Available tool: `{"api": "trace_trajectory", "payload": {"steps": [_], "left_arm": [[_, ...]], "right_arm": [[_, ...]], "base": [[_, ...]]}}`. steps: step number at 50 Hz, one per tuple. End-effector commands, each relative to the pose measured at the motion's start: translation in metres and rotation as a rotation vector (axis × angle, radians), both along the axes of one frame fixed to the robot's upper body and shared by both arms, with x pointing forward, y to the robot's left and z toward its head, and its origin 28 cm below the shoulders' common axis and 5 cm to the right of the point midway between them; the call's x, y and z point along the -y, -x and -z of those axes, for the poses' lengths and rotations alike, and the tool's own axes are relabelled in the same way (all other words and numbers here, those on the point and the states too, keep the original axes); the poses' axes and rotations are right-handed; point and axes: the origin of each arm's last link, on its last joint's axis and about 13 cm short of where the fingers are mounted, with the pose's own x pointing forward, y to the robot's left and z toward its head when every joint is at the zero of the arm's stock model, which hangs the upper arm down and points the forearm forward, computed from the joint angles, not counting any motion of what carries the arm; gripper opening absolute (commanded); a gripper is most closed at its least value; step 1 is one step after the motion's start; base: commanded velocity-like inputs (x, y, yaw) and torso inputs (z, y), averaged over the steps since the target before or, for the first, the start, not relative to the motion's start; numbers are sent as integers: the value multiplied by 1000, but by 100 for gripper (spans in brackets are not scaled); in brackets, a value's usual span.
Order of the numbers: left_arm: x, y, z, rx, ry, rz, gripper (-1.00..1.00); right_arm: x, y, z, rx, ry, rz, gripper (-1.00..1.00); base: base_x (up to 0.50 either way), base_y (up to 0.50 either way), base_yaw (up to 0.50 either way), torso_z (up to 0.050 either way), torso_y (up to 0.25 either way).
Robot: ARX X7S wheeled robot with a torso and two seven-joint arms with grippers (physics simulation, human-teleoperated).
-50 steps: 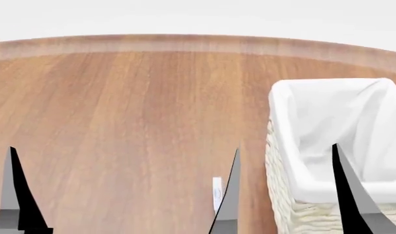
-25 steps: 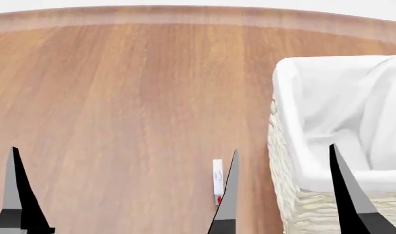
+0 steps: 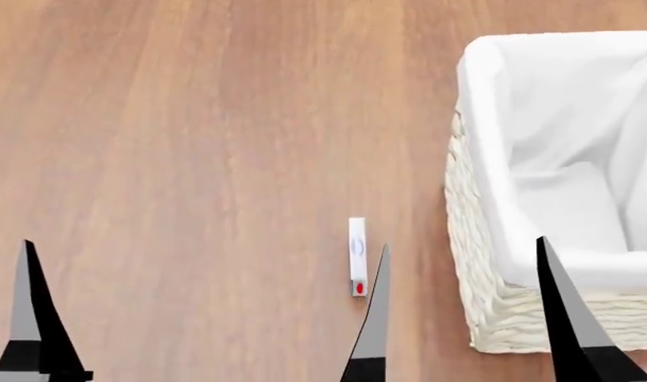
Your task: Pick up the alphabet soup and the cream cheese box, and put them in the basket.
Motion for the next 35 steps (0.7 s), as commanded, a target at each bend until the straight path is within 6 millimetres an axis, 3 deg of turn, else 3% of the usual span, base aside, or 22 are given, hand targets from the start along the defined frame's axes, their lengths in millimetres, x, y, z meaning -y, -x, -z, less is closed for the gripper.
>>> {"api": "trace_trajectory", "payload": {"steps": [1, 14, 35], "left_arm": [[1, -3, 2, -4, -6, 0, 100], [-1, -1, 1, 1, 3, 0, 100], [1, 0, 2, 4, 15, 17, 100]], "right_arm": [[0, -3, 2, -6, -1, -1, 100], [-1, -3, 2, -5, 2, -6, 100], [-1, 0, 4, -14, -6, -29, 100]], "base": [[0, 0, 0, 0, -156], [0, 0, 0, 0, -152], [0, 0, -6, 0, 0]]}}
